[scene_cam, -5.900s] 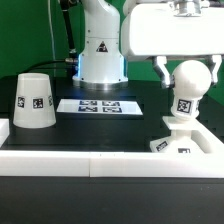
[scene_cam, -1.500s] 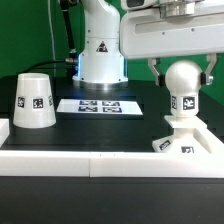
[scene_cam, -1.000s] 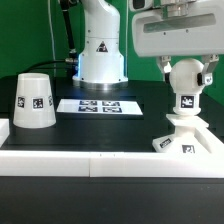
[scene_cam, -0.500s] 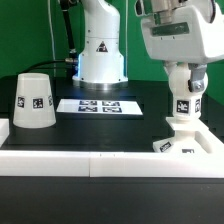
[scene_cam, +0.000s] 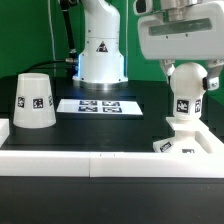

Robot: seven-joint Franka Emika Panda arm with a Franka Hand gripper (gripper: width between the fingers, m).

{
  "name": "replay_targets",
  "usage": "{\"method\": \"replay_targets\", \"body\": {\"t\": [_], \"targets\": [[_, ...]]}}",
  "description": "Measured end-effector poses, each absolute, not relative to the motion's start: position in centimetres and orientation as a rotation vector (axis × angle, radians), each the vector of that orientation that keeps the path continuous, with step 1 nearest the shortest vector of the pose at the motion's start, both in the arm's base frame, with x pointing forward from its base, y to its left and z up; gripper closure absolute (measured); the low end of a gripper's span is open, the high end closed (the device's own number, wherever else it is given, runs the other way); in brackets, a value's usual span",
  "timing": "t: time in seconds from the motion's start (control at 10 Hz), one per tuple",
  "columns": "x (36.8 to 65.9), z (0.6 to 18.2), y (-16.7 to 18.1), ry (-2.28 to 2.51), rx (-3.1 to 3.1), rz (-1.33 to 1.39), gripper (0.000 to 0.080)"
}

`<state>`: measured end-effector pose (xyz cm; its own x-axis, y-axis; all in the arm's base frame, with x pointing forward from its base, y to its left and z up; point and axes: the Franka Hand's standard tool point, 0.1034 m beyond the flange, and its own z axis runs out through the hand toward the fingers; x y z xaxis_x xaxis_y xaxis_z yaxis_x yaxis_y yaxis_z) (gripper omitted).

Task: Assemble lamp

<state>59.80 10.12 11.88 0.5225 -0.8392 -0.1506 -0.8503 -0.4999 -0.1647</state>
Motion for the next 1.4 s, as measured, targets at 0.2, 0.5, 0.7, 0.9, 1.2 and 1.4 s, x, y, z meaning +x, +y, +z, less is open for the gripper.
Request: {"method": "replay_targets", "body": {"t": [0.2,0.5,0.7,0.9,1.2,1.4], "targets": [[59.8,11.9,10.0,1.268,-2.630,0.053,0.0101],[59.8,11.9,10.0,0.986,-2.746,0.018,0.0101],[60.9,12.4,10.0,0.488,-2.909,-0.172,0.0101],[60.9,12.5,10.3,0.140,-2.963,-0.224,0.0101],[60.9,12.3,10.1,-0.234,-2.989,-0.250,0.0101],[60.9,12.2,10.0,-0.427,-2.979,-0.262,0.0101]]}}
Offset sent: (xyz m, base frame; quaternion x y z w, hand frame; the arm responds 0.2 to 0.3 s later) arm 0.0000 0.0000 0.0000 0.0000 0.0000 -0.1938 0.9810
